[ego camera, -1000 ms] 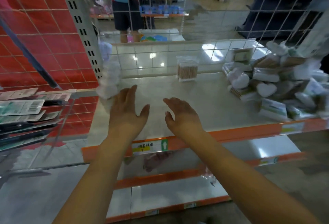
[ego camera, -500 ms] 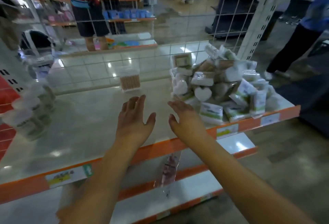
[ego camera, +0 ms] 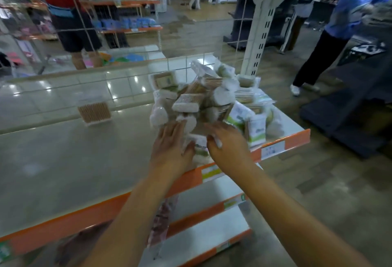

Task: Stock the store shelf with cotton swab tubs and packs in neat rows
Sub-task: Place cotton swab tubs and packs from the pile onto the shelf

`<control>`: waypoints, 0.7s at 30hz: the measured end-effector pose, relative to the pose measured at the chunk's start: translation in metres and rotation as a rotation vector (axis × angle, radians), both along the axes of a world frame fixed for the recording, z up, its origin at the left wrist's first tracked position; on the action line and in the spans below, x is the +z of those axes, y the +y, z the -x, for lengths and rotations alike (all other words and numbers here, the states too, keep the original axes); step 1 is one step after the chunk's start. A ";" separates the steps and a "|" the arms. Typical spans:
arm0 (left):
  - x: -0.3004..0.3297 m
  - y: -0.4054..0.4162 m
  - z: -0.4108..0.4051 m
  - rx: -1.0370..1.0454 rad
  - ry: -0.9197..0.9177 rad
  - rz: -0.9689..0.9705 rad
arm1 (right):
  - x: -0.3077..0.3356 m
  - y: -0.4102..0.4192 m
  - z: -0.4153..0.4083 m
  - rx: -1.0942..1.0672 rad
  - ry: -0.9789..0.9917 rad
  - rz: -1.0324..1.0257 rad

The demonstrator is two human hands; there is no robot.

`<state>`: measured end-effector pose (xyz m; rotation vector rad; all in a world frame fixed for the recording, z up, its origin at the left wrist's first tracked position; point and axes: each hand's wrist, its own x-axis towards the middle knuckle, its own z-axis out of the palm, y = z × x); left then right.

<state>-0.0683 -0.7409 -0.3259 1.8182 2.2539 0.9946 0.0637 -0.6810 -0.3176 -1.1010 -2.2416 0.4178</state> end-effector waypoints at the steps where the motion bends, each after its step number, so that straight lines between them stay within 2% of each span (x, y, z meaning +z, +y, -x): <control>1: -0.001 0.006 -0.007 -0.021 0.005 -0.003 | 0.001 0.005 -0.008 -0.021 0.016 0.007; 6: 0.004 0.037 -0.040 -0.099 0.001 0.072 | 0.004 0.025 -0.044 -0.115 0.049 0.014; 11: 0.009 0.061 -0.058 -0.222 0.030 0.030 | 0.005 0.041 -0.069 -0.164 0.118 -0.039; 14: 0.016 0.077 -0.060 -0.191 0.051 -0.012 | 0.007 0.057 -0.072 -0.176 0.113 -0.028; 18: 0.030 0.104 -0.041 -0.159 0.127 -0.088 | 0.021 0.080 -0.054 -0.135 0.061 -0.021; 21: 0.037 0.119 -0.023 -0.107 0.143 -0.126 | 0.030 0.097 -0.033 -0.115 -0.117 0.036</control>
